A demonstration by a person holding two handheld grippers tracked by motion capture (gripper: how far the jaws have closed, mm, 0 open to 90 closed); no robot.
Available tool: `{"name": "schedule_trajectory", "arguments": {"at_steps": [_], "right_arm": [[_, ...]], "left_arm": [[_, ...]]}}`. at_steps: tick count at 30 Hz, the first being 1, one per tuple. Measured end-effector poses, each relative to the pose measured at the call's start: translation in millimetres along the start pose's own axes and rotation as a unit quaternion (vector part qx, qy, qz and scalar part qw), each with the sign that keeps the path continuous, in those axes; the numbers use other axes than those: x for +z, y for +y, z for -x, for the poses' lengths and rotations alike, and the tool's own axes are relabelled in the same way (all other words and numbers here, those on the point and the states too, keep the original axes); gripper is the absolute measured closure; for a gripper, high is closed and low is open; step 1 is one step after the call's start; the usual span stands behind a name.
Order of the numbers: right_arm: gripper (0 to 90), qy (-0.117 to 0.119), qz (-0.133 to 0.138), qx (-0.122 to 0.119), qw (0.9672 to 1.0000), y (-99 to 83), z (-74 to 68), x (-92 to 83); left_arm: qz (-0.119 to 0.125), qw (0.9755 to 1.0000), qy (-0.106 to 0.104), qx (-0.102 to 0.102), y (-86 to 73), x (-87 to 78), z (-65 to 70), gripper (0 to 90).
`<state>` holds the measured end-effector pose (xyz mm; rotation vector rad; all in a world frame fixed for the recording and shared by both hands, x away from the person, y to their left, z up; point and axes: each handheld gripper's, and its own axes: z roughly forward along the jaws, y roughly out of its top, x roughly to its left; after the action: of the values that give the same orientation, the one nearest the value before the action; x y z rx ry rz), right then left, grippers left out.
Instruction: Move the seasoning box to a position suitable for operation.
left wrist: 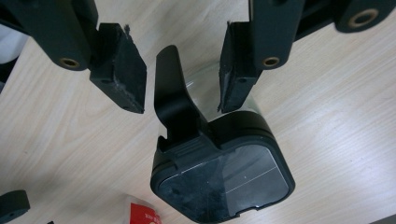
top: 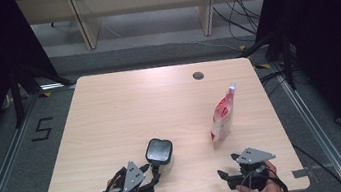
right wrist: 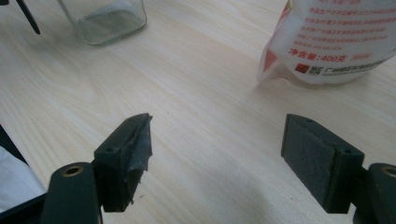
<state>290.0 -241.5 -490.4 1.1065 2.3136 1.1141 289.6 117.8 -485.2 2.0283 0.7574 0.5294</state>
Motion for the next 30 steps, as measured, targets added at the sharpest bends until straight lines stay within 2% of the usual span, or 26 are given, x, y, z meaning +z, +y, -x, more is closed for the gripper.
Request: {"name": "schedule_trajectory", "arguments": {"at_steps": [1,2,3,4,5,6,7,9,10,12,13,15,16,17,18,20,21,22,23,24,27,28,29,30], "right_arm": [[25.7,0.0,0.0,0.0,1.0,0.0,0.0,0.0],[25.7,0.004,-0.003,0.003,1.0,-0.1,0.0,-0.3],[25.7,0.006,-0.003,0.002,1.0,-0.1,0.0,0.0],[25.9,0.002,-0.003,0.004,1.0,-0.2,-0.2,-0.3],[25.9,0.002,-0.003,0.004,1.0,-0.2,-0.2,-0.3],[26.1,0.003,-0.003,0.01,0.9999,0.0,-0.9,-0.8],[26.1,0.002,0.004,0.001,1.0,0.4,1.3,-1.2],[26.1,0.0,0.003,0.006,1.0,0.1,1.4,-1.8],[26.1,-0.003,0.002,0.01,0.9999,-0.3,1.5,-2.9],[26.1,0.001,0.002,0.005,1.0,-0.7,3.1,-2.5],[26.1,-0.002,0.003,0.019,0.9998,-1.1,1.5,-3.2],[26.1,-0.005,0.001,0.023,0.9997,-1.1,0.3,-4.0],[26.1,-0.003,0.0,0.023,0.9997,-1.0,-0.1,-4.0],[26.1,-0.003,0.0,0.023,0.9997,-1.0,-0.1,-4.0],[26.1,-0.005,0.002,0.01,0.9999,-0.8,0.9,-3.7],[26.1,-0.001,0.003,0.008,1.0,-0.7,1.3,-2.8],[26.1,-0.004,0.002,0.008,1.0,-0.7,1.2,-2.7],[26.1,-0.004,0.002,0.008,1.0,-0.7,1.2,-2.7],[26.1,-0.004,0.002,0.007,1.0,-0.7,1.1,-2.6],[26.1,-0.005,0.001,0.007,1.0,-0.7,1.0,-2.4],[26.1,-0.004,0.001,0.009,1.0,-0.9,1.2,-2.4],[26.1,-0.004,0.0,0.008,1.0,-1.1,1.5,-2.5],[26.1,-0.004,0.0,0.008,1.0,-1.1,1.5,-2.5],[26.1,-0.003,0.0,0.008,1.0,-1.3,1.7,-2.5]], "left_arm": [[0.0,1.0,0.0,0.0,0.0,0.0,0.0,51.1],[-0.003,1.0,0.001,-0.009,0.1,1.9,1.8,51.5],[0.009,0.9999,0.001,-0.012,-0.1,3.0,2.4,52.3],[0.008,1.0,0.002,-0.004,0.1,3.1,1.4,54.0],[0.008,1.0,0.002,-0.004,0.1,3.1,1.4,55.4],[0.007,0.9999,0.002,-0.009,-0.3,3.1,1.7,55.4],[0.007,0.9999,0.004,-0.009,-0.7,3.1,0.9,56.9],[0.01,0.9999,-0.002,-0.011,-2.4,3.7,-2.4,59.7],[0.006,0.9999,0.003,-0.014,-3.3,3.2,-3.0,59.7],[0.006,0.9999,0.005,-0.014,-4.6,2.9,-7.3,61.4],[0.004,0.9998,0.01,-0.016,-6.0,1.0,-12.7,64.3],[-0.005,0.9998,0.02,-0.004,-7.8,-2.4,-21.0,67.0],[-0.002,0.9996,0.025,-0.013,-8.9,-2.7,-23.8,67.9],[-0.002,0.9996,0.025,-0.013,-8.9,-2.7,-23.8,68.9],[-0.003,0.9995,0.028,-0.015,-10.2,-3.2,-31.4,69.4],[0.001,0.9993,0.031,-0.02,-10.7,-1.9,-33.7,69.8],[0.002,0.9988,0.031,-0.037,-11.4,0.9,-37.4,71.1],[0.002,0.9988,0.031,-0.037,-11.4,0.9,-37.4,71.3],[0.0,0.9992,0.032,-0.025,-10.4,2.4,-41.2,71.3],[-0.001,0.9987,0.036,-0.036,-10.4,4.4,-41.0,71.4],[0.0,0.9985,0.046,-0.03,-8.7,8.9,-47.9,72.1],[-0.002,0.9989,0.042,-0.018,-8.2,9.4,-52.1,72.2],[-0.002,0.9989,0.042,-0.018,-8.2,9.4,-52.1,72.2],[-0.001,0.9989,0.035,-0.03,-8.5,10.1,-53.8,72.2]]}}
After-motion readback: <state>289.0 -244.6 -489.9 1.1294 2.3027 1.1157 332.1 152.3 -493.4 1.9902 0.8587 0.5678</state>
